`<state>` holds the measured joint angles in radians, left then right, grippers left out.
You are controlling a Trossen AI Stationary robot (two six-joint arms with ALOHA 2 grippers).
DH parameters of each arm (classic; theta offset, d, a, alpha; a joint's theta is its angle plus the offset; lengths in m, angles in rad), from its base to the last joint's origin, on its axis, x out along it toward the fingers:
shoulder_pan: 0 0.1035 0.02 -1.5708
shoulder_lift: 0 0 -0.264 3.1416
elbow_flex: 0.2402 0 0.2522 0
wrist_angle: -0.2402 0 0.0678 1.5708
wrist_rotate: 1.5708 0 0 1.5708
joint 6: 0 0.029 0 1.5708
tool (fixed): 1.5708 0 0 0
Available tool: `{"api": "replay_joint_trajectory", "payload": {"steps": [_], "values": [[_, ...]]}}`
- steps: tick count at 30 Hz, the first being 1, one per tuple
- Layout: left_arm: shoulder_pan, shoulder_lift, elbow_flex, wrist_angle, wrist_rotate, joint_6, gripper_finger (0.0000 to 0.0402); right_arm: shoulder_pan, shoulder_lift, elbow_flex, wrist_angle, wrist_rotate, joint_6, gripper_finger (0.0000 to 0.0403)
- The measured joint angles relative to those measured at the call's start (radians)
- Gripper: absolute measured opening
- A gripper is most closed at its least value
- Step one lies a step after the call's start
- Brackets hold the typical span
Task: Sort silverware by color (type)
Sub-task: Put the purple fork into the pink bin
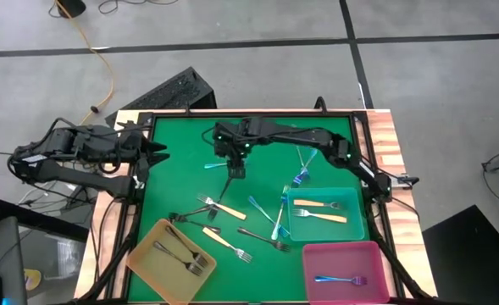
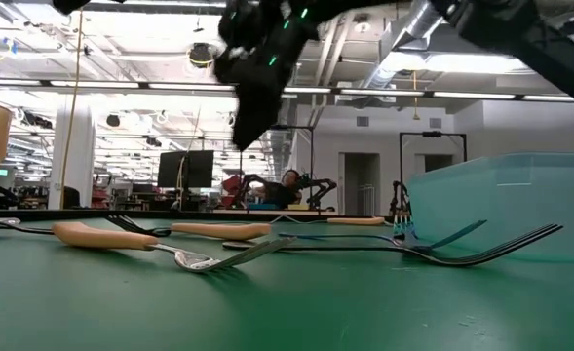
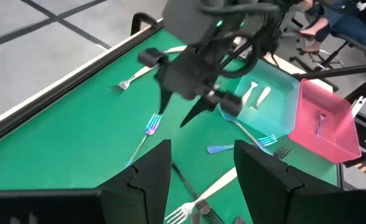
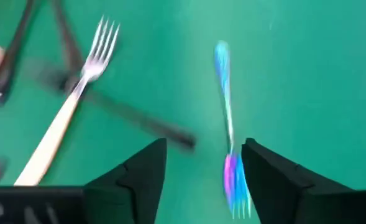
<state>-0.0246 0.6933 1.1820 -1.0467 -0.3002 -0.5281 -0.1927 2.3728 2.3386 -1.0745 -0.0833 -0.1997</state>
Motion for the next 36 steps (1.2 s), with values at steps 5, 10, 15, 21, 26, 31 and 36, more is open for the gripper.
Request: {"api": "replay_joint_trajectory", "payload": {"steps": [5, 10, 15, 21, 26, 31, 36], "values": [[0.000, 0.000, 0.000, -0.022, 0.008, -0.016, 0.0158, -0.033, 0.081, -0.003, -0.034, 0.001, -0.012, 0.0238], [0.000, 0.000, 0.000, -0.022, 0.007, -0.016, 0.0158, -0.055, 0.138, -0.003, -0.031, 0.006, -0.012, 0.0239], [0.000, 0.000, 0.000, -0.030, 0.007, -0.015, 0.0158, -0.053, 0.175, -0.004, 0.003, 0.001, -0.019, 0.0239], [0.000, 0.000, 0.000, -0.045, 0.003, -0.015, 0.0158, -0.069, 0.171, -0.003, 0.061, 0.006, -0.037, 0.0239], [0.000, 0.000, 0.000, -0.045, 0.000, -0.015, 0.0158, -0.072, 0.171, -0.003, 0.114, -0.007, -0.035, 0.0228], [0.000, 0.000, 0.000, -0.049, 0.000, -0.015, 0.0158, -0.072, 0.171, -0.003, 0.128, -0.036, -0.053, 0.0213], [0.000, 0.000, 0.000, -0.050, 0.001, -0.007, 0.0158, -0.072, 0.190, -0.001, 0.152, -0.038, -0.060, 0.0208]]}}
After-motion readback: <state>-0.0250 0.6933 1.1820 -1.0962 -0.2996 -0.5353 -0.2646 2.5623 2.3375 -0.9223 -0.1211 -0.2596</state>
